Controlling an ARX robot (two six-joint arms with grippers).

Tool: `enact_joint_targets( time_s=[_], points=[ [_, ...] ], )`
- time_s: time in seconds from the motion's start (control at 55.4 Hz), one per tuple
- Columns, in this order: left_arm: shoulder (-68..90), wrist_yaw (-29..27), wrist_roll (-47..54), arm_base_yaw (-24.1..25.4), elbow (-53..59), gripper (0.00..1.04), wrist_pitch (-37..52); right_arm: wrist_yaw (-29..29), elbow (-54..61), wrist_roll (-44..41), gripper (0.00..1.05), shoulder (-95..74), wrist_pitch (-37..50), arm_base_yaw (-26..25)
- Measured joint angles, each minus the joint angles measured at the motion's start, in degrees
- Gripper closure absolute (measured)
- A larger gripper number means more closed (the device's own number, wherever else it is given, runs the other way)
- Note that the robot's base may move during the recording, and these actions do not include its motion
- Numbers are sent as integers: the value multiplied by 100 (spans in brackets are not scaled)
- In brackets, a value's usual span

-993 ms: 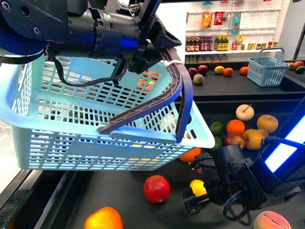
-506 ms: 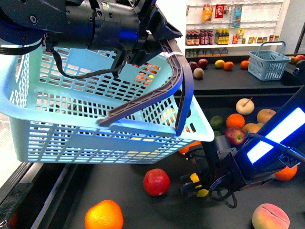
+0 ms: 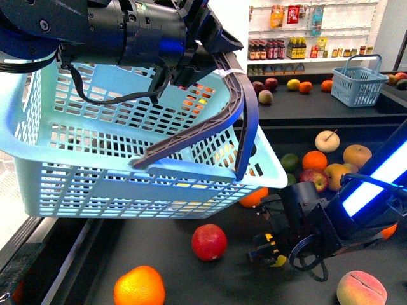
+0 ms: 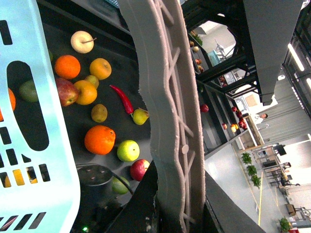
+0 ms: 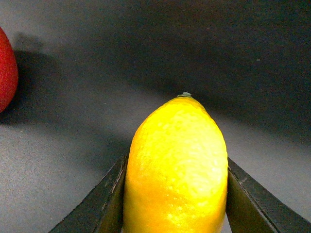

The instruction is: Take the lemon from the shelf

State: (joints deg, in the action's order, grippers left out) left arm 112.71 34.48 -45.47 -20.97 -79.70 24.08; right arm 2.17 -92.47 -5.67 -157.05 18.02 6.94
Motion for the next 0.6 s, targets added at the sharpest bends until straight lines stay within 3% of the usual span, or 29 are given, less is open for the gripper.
enact_joint_targets(
  time_s=[0.379,0.596],
  points=[
    [0,2,0,0,2,94,0,367,1788,42,56,2234,656,-935],
    [0,2,0,0,2,94,0,1154,2205,1034,56,4142,518,-1099]
  ],
)
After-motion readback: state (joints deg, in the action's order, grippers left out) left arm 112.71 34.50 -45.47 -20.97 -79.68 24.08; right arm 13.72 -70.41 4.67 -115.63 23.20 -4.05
